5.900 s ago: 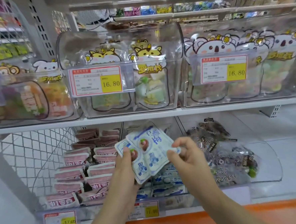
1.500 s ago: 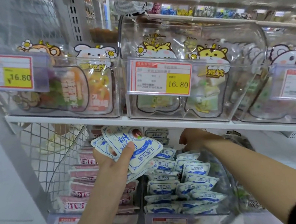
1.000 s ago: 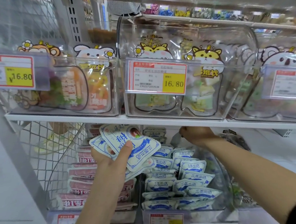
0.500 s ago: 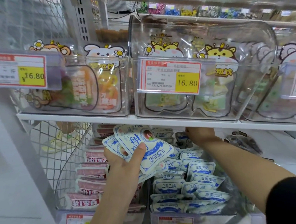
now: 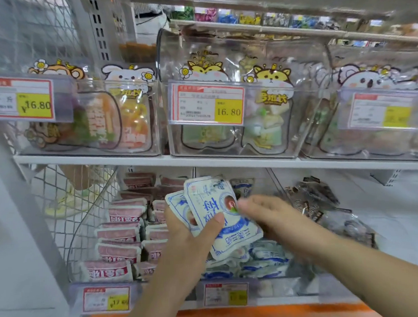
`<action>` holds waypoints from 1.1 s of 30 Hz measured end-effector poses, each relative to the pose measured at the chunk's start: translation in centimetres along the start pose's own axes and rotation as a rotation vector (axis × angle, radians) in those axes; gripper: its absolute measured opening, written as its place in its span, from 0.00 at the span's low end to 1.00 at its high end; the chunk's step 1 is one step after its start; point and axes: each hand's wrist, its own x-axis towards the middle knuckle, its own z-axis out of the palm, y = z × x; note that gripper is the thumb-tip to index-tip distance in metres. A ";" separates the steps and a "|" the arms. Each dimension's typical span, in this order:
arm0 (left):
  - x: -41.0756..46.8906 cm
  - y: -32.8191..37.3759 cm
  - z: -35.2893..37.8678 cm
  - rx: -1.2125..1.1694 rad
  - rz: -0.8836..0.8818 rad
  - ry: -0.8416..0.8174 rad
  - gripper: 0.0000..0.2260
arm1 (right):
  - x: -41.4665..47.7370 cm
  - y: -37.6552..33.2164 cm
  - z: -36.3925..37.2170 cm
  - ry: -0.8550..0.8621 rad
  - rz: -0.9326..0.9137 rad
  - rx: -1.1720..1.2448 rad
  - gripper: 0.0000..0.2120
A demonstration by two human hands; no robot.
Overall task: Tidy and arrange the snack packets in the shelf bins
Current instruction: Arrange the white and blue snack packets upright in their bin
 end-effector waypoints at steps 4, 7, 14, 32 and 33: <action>-0.8 -0.1 1.2 -0.011 -0.025 0.007 0.34 | -1.9 0.5 1.2 -0.038 0.109 0.228 0.18; -0.9 0.1 1.0 -0.119 -0.069 0.024 0.30 | -2.0 0.5 1.1 0.029 0.156 0.603 0.16; 1.1 -0.8 -1.0 -0.172 -0.099 0.208 0.32 | 2.6 0.8 -3.7 0.575 -0.010 -0.370 0.10; 2.6 -1.1 -2.2 -0.008 -0.020 0.187 0.25 | 9.6 1.9 -4.1 0.489 -0.099 -0.886 0.11; 2.5 -1.3 -2.1 0.011 -0.013 0.167 0.28 | 8.2 1.3 -3.8 0.434 -0.148 -0.811 0.10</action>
